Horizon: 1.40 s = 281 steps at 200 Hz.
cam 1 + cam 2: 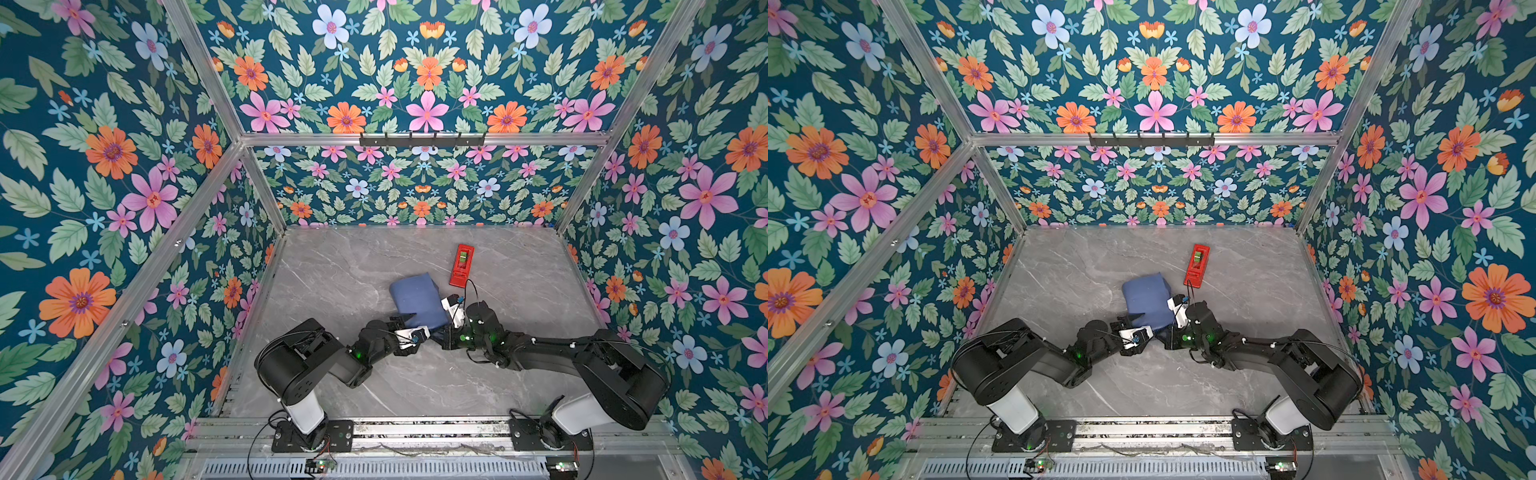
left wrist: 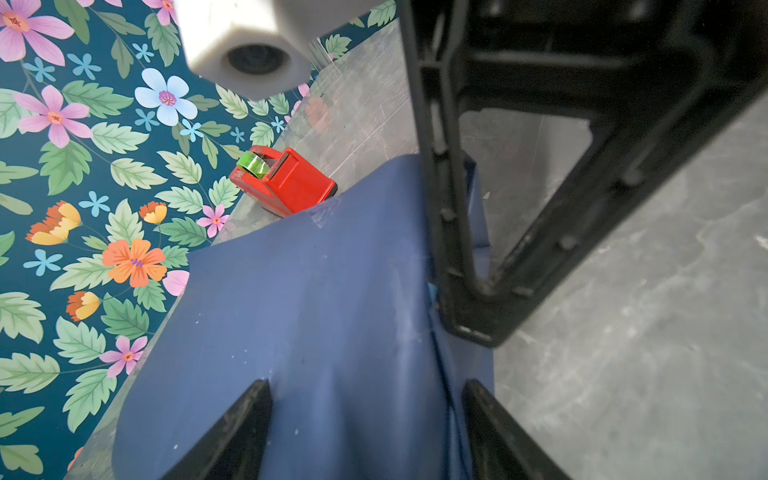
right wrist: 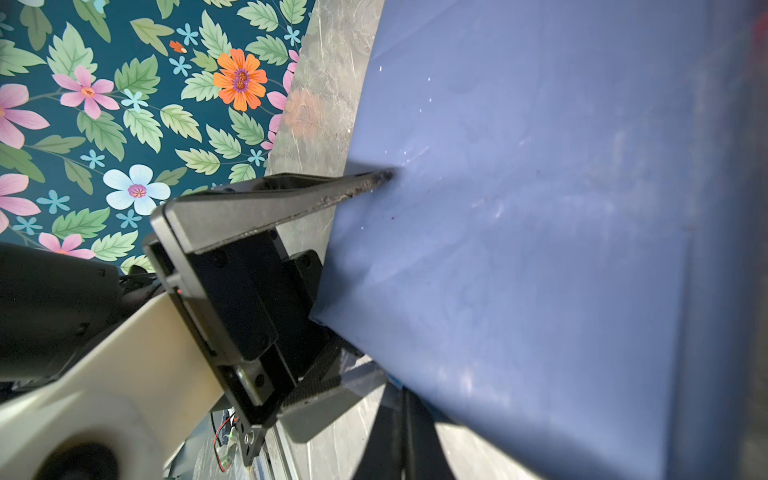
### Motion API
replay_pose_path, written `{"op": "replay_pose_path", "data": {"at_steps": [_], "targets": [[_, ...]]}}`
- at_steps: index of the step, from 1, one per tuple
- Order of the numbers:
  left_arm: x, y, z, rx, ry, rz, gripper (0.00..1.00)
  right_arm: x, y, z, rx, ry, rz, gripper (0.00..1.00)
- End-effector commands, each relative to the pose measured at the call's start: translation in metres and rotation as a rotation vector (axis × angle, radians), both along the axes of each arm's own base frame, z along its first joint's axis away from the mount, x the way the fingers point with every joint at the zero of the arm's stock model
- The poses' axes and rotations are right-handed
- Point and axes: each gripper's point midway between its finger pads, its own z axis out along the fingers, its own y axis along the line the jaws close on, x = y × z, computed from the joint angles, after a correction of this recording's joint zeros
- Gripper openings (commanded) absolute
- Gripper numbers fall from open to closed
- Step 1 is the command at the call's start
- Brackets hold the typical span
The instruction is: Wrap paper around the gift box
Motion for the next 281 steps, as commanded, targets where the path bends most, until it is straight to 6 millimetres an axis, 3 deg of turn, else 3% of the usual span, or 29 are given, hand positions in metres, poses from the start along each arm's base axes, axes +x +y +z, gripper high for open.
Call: {"op": "replay_pose_path", "data": {"at_steps": [1, 94, 281], "targets": [[-0.0022, 0.0006, -0.0076, 0.012, 0.039, -0.003, 0.74, 0.0071, 0.0009, 0.0063, 0.015, -0.022, -0.026, 0.09], [-0.002, 0.0004, -0.0079, 0.012, 0.04, -0.004, 0.74, 0.0104, -0.0013, -0.0014, -0.005, 0.046, -0.071, 0.1], [-0.0018, -0.001, -0.0075, 0.011, 0.039, -0.008, 0.73, 0.0138, 0.0011, 0.0067, 0.033, 0.151, -0.101, 0.25]]}}
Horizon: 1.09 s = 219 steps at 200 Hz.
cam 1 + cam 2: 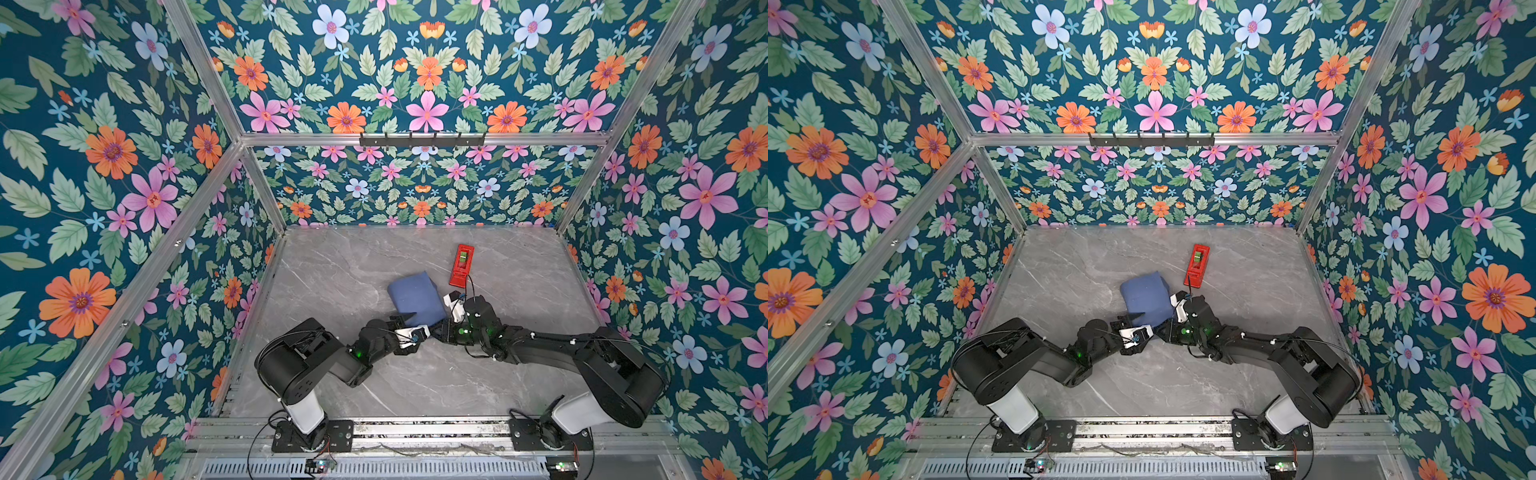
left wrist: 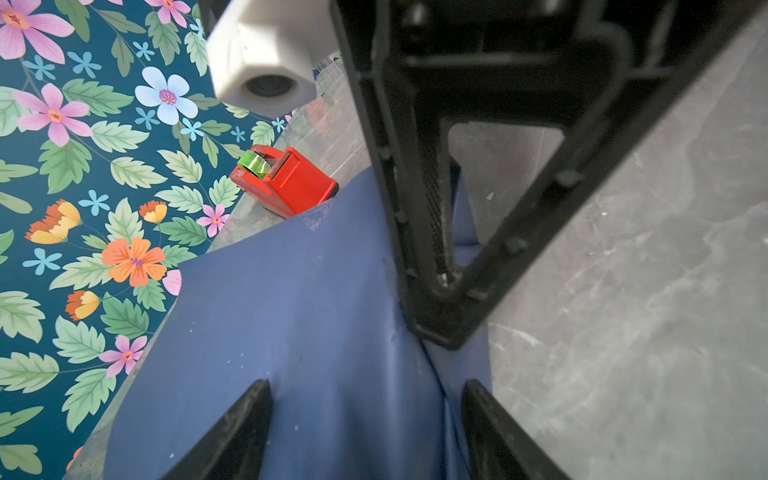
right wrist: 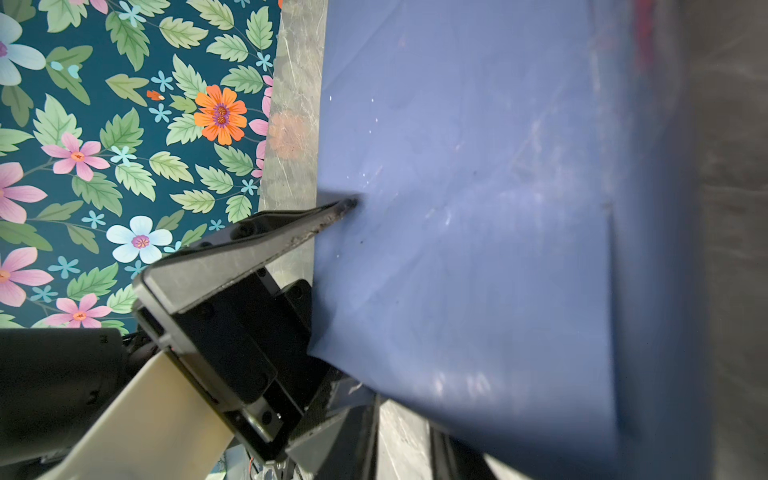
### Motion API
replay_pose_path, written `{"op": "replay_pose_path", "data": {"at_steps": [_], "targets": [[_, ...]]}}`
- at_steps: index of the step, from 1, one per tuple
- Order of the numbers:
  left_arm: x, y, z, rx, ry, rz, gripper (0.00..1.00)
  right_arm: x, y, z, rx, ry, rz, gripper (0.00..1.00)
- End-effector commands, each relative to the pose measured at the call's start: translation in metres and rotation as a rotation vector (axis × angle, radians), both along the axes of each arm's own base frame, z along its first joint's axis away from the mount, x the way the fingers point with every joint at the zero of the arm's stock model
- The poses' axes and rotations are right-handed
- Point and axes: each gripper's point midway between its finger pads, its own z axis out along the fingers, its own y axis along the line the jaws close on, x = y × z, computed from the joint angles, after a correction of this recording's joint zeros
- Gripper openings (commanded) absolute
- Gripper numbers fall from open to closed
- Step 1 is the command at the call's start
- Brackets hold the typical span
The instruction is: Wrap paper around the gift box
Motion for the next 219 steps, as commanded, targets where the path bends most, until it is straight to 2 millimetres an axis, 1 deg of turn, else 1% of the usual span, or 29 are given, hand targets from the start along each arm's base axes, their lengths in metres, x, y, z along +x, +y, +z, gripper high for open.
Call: {"op": "replay_pose_path", "data": {"at_steps": [1, 40, 66, 106, 167, 219], "targets": [[-0.003, 0.001, -0.008, 0.015, 0.037, -0.005, 0.73, 0.002, 0.002, 0.006, 0.022, -0.001, -0.008, 0.25], [-0.002, 0.001, -0.008, 0.013, 0.037, -0.005, 0.73, 0.003, 0.001, 0.007, 0.03, 0.018, -0.022, 0.29], [-0.002, 0.001, -0.008, 0.013, 0.037, -0.003, 0.73, 0.003, -0.002, 0.004, 0.021, 0.038, -0.037, 0.32], [-0.003, 0.001, -0.008, 0.014, 0.036, -0.005, 0.73, 0.0, -0.008, 0.0, 0.0, 0.055, -0.053, 0.39], [-0.003, 0.001, -0.007, 0.012, 0.036, -0.005, 0.73, -0.004, -0.013, -0.002, -0.018, 0.062, -0.057, 0.47], [-0.003, 0.001, -0.007, 0.012, 0.036, -0.005, 0.73, -0.011, -0.028, -0.003, -0.055, 0.059, -0.072, 0.53]]}}
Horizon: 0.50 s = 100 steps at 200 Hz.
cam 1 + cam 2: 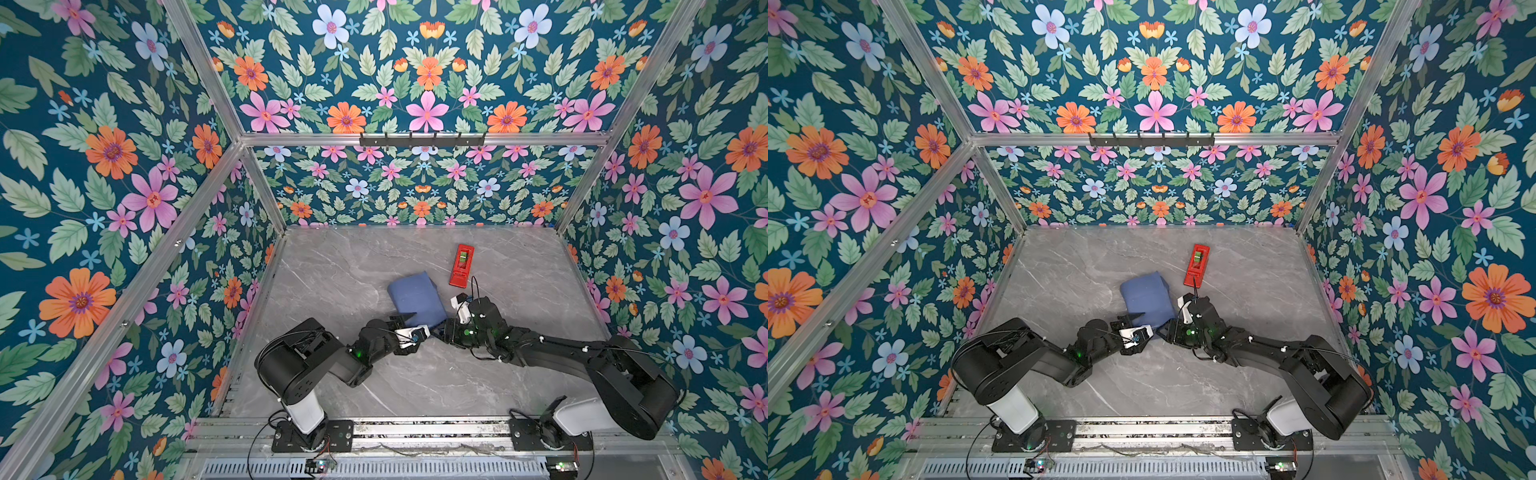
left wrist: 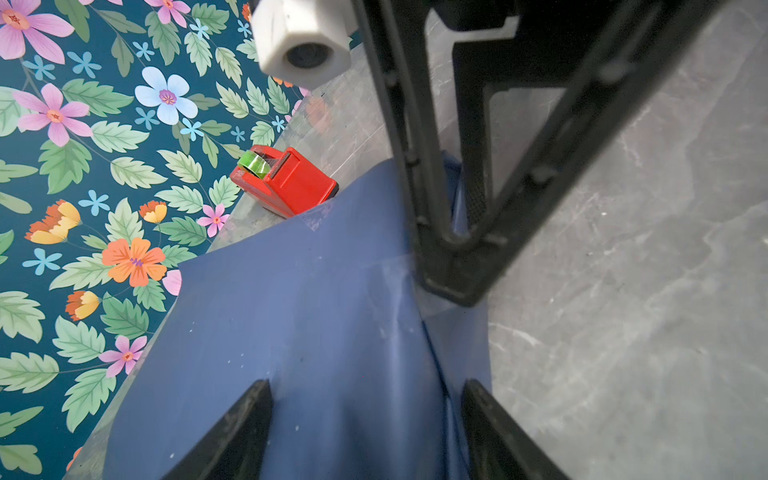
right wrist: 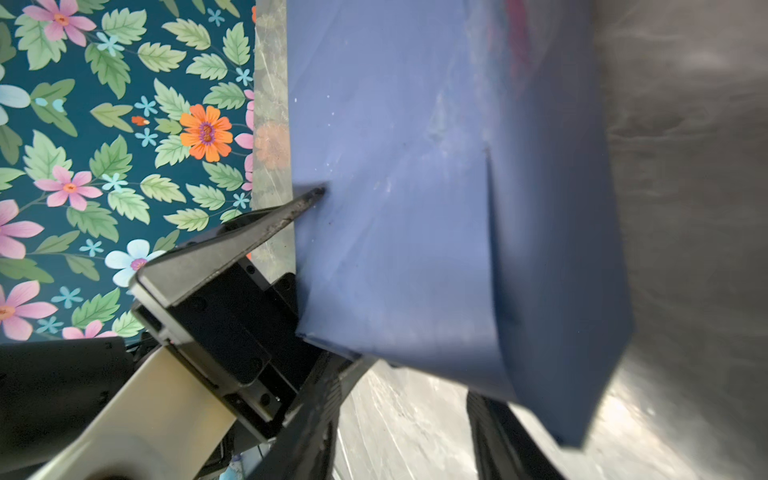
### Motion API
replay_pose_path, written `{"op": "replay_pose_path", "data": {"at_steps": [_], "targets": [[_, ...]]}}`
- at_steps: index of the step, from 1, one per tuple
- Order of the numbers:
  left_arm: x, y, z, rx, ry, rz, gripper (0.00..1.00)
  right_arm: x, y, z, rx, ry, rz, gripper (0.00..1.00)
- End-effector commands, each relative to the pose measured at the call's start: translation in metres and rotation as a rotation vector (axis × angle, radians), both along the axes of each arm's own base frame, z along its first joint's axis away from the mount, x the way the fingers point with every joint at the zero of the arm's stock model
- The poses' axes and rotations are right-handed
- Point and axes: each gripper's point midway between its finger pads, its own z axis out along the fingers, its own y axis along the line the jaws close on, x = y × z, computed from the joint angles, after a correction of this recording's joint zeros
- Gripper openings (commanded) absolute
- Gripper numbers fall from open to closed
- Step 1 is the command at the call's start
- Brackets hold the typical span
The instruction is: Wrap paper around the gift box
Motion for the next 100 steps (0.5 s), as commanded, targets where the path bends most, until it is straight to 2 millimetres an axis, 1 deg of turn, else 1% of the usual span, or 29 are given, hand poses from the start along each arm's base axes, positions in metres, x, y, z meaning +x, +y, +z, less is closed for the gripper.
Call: {"op": "replay_pose_path", "data": {"at_steps": [1, 20, 36, 62, 80, 100], "targets": [[-0.003, 0.001, -0.007, 0.011, 0.036, -0.006, 0.73, -0.003, -0.009, -0.003, -0.034, -0.006, -0.008, 0.53], [-0.003, 0.001, -0.007, 0.012, 0.037, -0.006, 0.73, -0.006, -0.019, 0.001, -0.065, -0.03, -0.012, 0.54], [-0.003, 0.0, -0.007, 0.01, 0.036, -0.007, 0.73, -0.009, -0.022, 0.014, -0.076, -0.09, 0.014, 0.54], [-0.003, 0.0, -0.006, 0.008, 0.037, -0.009, 0.73, -0.012, -0.013, 0.038, -0.077, -0.179, 0.084, 0.51], [-0.003, 0.001, -0.007, 0.01, 0.037, -0.006, 0.73, -0.013, 0.001, 0.05, -0.028, -0.204, 0.134, 0.44], [-0.003, 0.0, -0.007, 0.009, 0.037, -0.007, 0.73, -0.009, 0.014, 0.056, 0.031, -0.199, 0.16, 0.29]]}}
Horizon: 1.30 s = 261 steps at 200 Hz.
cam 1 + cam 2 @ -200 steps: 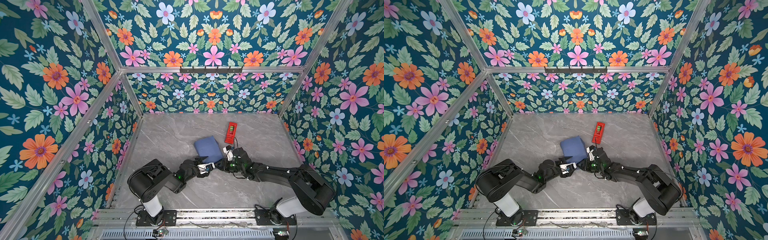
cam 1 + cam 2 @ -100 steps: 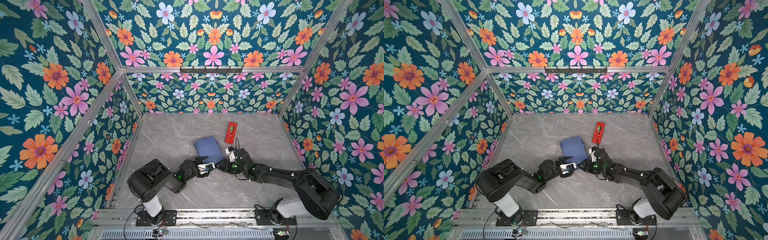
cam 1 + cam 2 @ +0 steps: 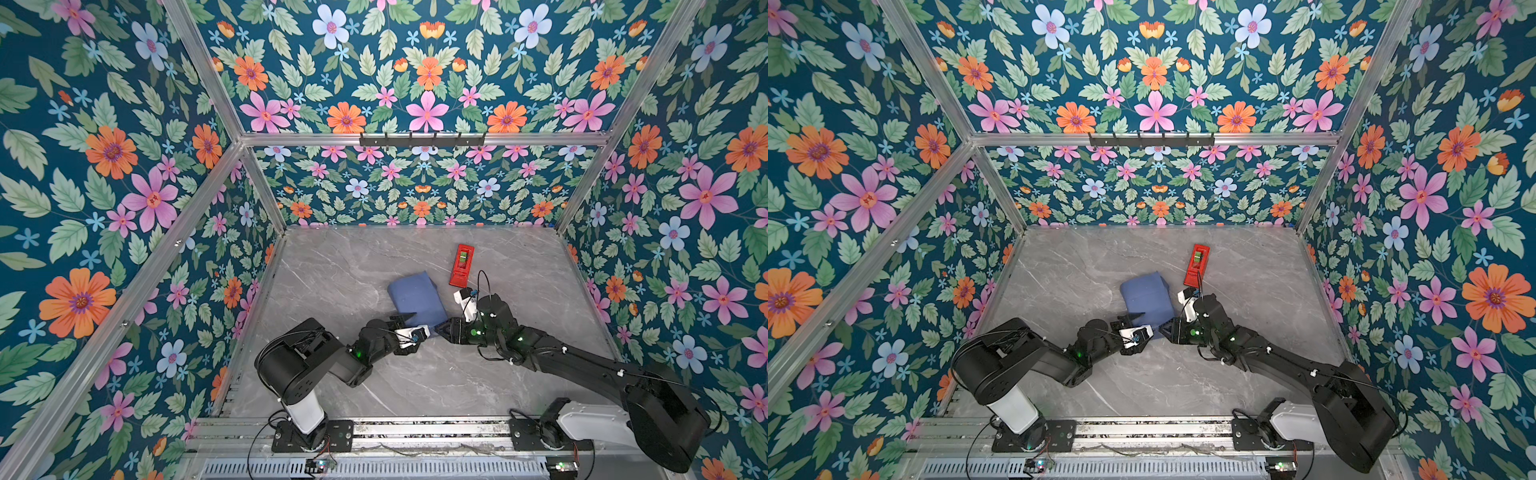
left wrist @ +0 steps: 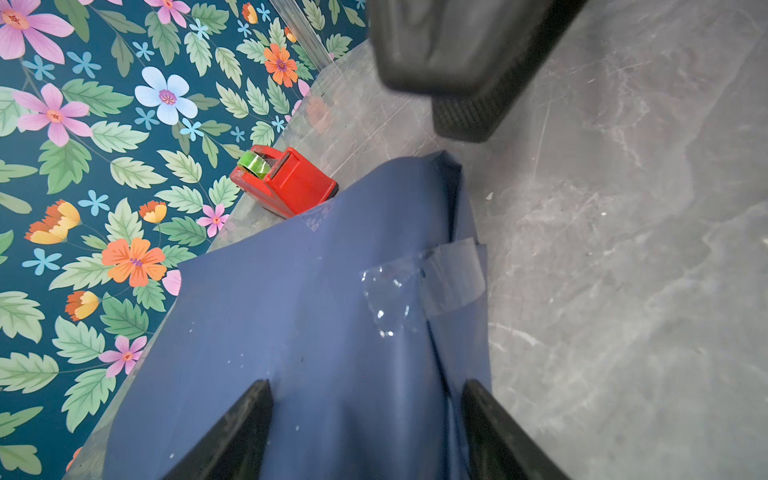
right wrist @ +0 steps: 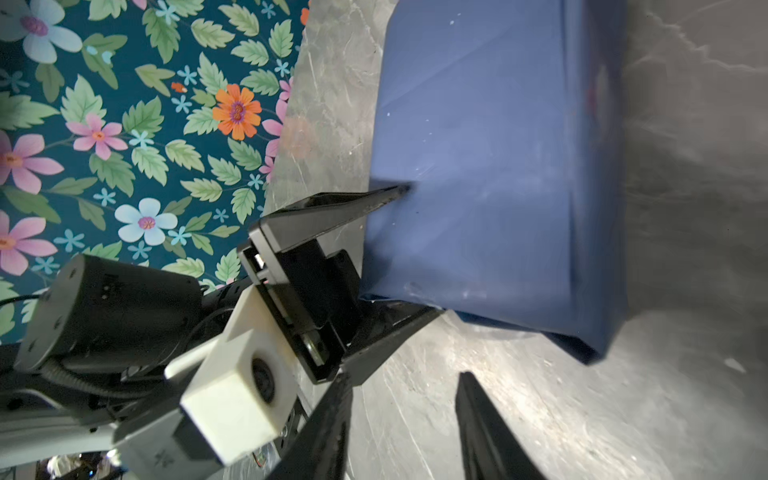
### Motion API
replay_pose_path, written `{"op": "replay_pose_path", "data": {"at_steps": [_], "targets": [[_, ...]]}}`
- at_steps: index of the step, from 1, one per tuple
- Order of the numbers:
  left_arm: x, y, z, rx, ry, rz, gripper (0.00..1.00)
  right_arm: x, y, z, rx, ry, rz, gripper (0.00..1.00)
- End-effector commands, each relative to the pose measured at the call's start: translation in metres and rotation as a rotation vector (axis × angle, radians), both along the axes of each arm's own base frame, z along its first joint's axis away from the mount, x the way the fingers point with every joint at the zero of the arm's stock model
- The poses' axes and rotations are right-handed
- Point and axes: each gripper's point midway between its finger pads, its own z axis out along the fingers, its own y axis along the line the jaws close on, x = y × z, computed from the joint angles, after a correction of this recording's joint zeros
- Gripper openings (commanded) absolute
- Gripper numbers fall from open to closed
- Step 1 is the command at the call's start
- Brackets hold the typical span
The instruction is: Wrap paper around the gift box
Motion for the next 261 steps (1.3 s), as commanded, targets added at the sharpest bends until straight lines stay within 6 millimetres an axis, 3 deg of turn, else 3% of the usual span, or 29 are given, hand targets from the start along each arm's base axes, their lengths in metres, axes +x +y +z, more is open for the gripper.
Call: {"op": "replay_pose_path", "data": {"at_steps": [1, 17, 39, 215, 261], "targets": [[-0.003, 0.0, -0.007, 0.009, 0.037, -0.006, 0.73, 0.001, 0.014, 0.008, 0.047, -0.02, 0.06, 0.28], [-0.003, 0.0, -0.007, 0.009, 0.037, -0.008, 0.73, 0.004, 0.021, 0.008, 0.062, -0.012, 0.073, 0.19], [-0.003, 0.0, -0.006, 0.009, 0.036, -0.007, 0.73, 0.009, 0.027, 0.007, 0.076, -0.002, 0.075, 0.14], [-0.003, 0.0, -0.007, 0.009, 0.04, -0.009, 0.73, 0.044, 0.018, -0.034, -0.042, 0.128, -0.069, 0.07], [-0.003, 0.0, -0.007, 0.01, 0.041, -0.008, 0.73, 0.045, 0.004, -0.018, -0.038, 0.107, -0.083, 0.07]]}}
